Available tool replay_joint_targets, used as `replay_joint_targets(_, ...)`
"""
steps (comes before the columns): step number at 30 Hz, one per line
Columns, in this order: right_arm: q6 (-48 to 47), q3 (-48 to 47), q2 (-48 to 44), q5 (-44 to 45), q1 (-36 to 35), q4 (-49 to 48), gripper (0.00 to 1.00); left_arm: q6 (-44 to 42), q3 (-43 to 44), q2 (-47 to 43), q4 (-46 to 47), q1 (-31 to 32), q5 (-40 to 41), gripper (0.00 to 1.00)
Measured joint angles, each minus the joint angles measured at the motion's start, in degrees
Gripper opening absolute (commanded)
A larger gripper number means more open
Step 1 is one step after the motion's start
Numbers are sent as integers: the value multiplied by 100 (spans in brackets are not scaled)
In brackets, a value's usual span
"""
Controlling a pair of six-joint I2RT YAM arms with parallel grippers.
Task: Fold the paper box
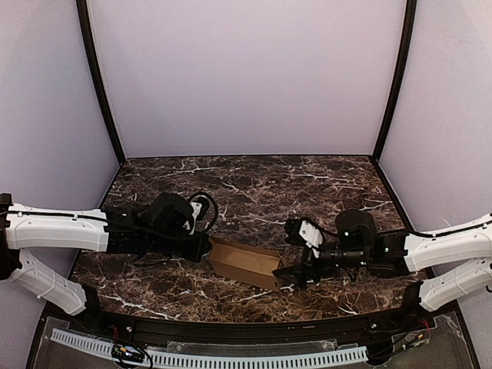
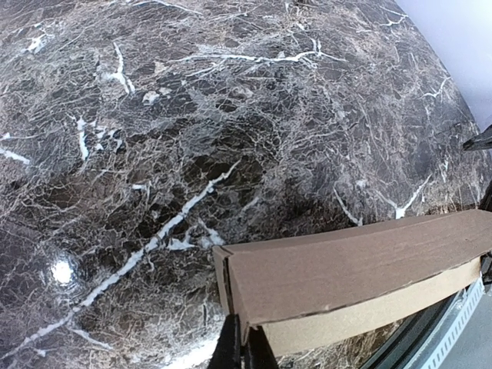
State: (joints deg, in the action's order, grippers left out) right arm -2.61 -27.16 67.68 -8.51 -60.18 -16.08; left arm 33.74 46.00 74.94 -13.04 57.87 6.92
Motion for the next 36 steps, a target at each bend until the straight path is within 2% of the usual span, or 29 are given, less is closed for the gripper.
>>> replay_joint_targets(9, 422, 42, -994, 328, 111, 240, 99, 308, -55, -105, -168, 90, 610, 1)
replay_joint_targets(16, 1014, -50, -1099, 660, 164, 595, 99, 730, -138, -160, -210, 227, 1073, 1)
replay_joint_targets(30, 1237, -1228, 109, 1014, 0, 1318, 50, 1462, 70, 240, -367, 542, 1827, 1)
replay_joint_targets(32, 1220, -1401, 299, 1106, -52, 1370, 45, 1521, 94, 273, -400, 579, 1904, 1)
replay_joint_targets(36, 1198, -1648, 579, 1296, -142, 1576, 42, 1622, 101, 275, -470, 638, 2004, 1)
